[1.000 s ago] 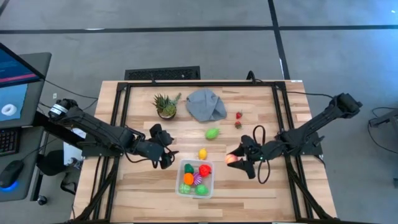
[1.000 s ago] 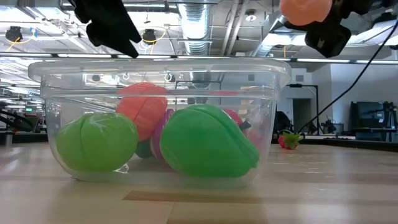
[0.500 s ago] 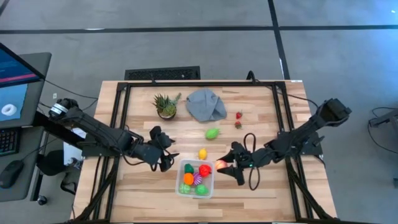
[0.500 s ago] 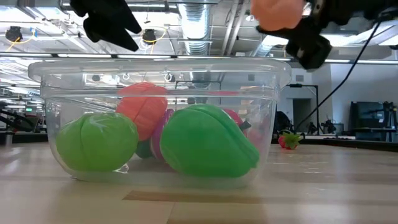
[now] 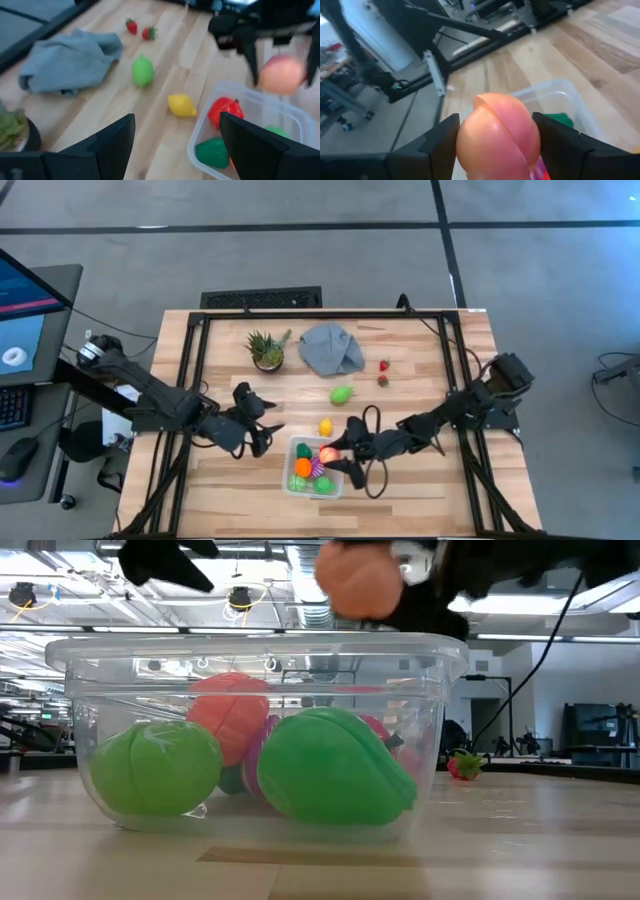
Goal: Pick and placing Produce into tupperware
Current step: Put the peach into the transparent bin
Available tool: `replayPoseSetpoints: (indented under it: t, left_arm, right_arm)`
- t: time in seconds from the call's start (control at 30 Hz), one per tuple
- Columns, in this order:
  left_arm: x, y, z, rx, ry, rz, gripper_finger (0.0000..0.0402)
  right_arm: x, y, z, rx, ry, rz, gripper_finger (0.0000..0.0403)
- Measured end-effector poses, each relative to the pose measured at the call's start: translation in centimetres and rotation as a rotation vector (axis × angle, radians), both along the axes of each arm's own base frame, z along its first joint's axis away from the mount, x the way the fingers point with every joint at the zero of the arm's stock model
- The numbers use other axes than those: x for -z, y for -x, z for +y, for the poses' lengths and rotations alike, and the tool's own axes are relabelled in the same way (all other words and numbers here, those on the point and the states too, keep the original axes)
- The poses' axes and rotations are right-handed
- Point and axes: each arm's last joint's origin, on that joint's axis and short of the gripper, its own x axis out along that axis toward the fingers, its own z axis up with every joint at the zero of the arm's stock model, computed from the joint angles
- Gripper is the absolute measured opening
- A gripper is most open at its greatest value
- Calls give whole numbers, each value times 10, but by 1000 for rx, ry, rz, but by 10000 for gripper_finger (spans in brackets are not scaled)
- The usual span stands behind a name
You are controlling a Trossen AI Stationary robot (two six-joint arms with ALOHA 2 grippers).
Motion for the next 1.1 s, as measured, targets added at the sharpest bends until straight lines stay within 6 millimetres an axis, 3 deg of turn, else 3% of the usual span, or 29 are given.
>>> replayPoseSetpoints:
  t: [0.33,1.1]
  left_arm:
    - [-23,24,-1,-54,-42,-136,279]
    - [-44,71,3,-29,-114,-208,279]
  right_arm:
    - [12,-26,-6,46,0,40,260]
    - [5,-35,-5,77,14,167,260]
